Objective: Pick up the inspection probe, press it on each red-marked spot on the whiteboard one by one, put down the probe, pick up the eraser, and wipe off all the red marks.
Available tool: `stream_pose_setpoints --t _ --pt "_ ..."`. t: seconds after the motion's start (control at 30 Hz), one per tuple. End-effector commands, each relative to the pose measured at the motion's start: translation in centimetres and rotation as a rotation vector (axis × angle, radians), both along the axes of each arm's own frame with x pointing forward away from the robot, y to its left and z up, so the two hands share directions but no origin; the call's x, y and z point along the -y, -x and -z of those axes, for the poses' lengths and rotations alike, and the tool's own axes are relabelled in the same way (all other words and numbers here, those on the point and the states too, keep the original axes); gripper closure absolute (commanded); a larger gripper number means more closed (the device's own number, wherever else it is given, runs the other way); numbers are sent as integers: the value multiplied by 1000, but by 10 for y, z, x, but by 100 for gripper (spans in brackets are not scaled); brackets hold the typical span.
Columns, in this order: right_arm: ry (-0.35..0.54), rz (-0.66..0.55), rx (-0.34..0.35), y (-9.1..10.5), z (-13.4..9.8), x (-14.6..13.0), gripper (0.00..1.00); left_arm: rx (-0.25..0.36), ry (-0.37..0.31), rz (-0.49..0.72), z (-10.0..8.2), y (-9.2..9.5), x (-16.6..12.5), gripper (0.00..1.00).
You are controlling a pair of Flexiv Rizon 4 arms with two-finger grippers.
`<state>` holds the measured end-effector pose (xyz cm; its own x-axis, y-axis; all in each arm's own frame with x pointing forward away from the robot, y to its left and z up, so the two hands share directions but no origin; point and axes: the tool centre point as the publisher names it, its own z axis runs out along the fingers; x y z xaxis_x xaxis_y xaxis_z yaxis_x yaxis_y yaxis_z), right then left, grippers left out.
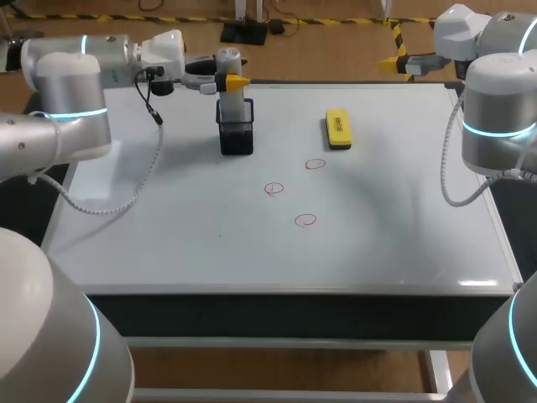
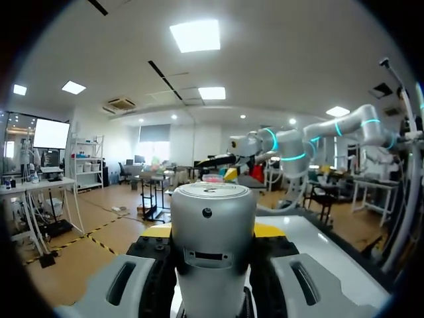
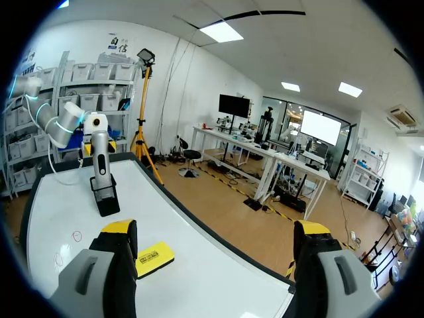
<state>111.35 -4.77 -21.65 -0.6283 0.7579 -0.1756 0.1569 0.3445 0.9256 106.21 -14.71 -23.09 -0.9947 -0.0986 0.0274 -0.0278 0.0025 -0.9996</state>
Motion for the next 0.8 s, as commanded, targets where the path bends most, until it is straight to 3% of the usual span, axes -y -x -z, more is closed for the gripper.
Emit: stream_pose_setpoints --t 0.03,0.5,0.8 --pt "-1 -3 -1 0 0 1 0 16 -23 -11 -20 6 1 100" --pt "-1 -3 -1 0 0 1 0 65 -79 -26 -72 23 -2 100" --pt "-1 -3 -1 0 0 1 0 91 -59 -95 -82 36 -30 100"
